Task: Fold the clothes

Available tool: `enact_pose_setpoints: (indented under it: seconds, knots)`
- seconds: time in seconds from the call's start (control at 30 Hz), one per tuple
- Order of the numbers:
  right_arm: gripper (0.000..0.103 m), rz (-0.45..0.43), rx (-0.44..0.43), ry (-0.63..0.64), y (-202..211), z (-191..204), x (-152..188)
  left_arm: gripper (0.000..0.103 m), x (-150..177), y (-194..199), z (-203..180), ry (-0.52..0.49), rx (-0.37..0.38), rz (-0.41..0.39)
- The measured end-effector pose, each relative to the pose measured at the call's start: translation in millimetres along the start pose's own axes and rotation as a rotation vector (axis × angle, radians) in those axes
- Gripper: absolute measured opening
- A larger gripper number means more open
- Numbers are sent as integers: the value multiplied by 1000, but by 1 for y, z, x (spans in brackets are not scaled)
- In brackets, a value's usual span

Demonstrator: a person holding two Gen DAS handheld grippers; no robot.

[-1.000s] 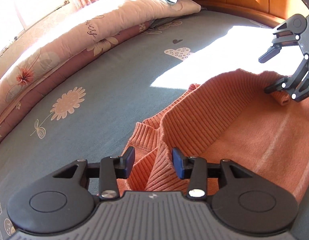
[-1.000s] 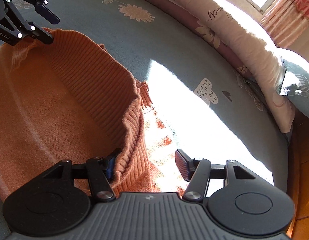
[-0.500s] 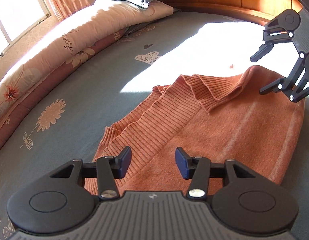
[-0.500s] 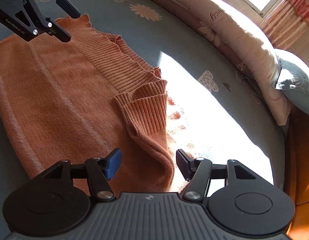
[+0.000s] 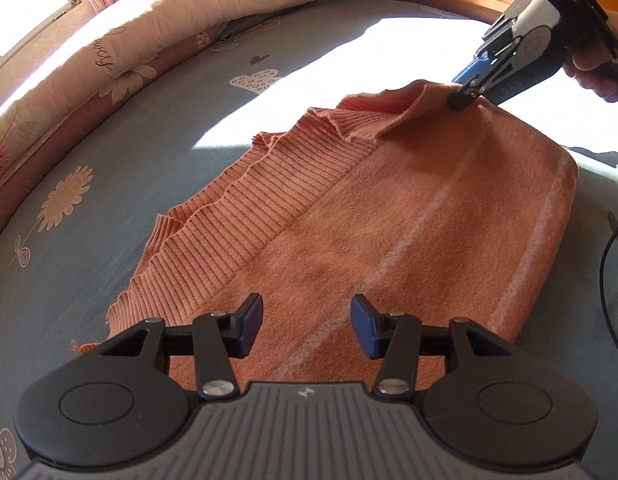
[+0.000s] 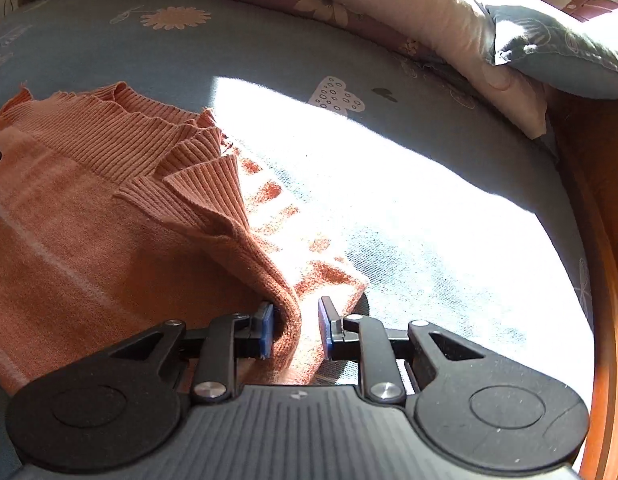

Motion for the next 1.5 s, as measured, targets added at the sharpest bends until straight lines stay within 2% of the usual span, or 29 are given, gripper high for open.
enact_pose_setpoints:
  seconds: [0.07,0.2,0.43,0.6,0.8,0.97,1.0,1.07,1.17,1.27,1.33,1.37,1.5]
  knots:
    - [34,24,8,-112,-5,-16,3,50,0,-1,1,12,-1,6]
    - [34,52,10,-284,-8,-36,11,50,2,-2,1,17,-8,17]
    - [34,59,13,-364,9,-37,20,50,11,-4,-3,32,6,55]
    - [34,75,-43,-487,33,-37,41,50,16,-3,-8,47,22,71]
    - [34,106,-173,-655,55,-31,83,50,20,-3,-18,51,47,87]
    - [33,98,-257,-683,52,-28,100,50,16,-7,-31,35,71,103]
    - [24,106,-264,-709,50,-32,103,50,15,-7,-34,28,75,107]
    - [13,118,-282,-736,50,-40,107,50,12,-7,-39,10,80,110]
    - [10,146,-294,-688,61,-43,112,50,11,-6,-45,-9,92,124]
    - [11,162,-297,-684,69,-45,124,50,13,-9,-52,-27,101,143]
    - [25,154,-275,-692,68,-47,126,50,15,-14,-55,-38,99,155]
    - [29,148,-256,-691,67,-48,125,50,16,-15,-56,-42,99,155]
    - [29,64,-186,-655,71,-51,102,51,16,-16,-60,-72,119,138]
Point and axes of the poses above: each gripper's, at about its wrist camera, not at the fingertips, and y roughly against the way its jaws point, z to its left, x to its underside, the point moved 1 cm from there along -y, roughly the way its jaws point, and after that the axes turned 15 degrees about -z, right-handed, at the moved point
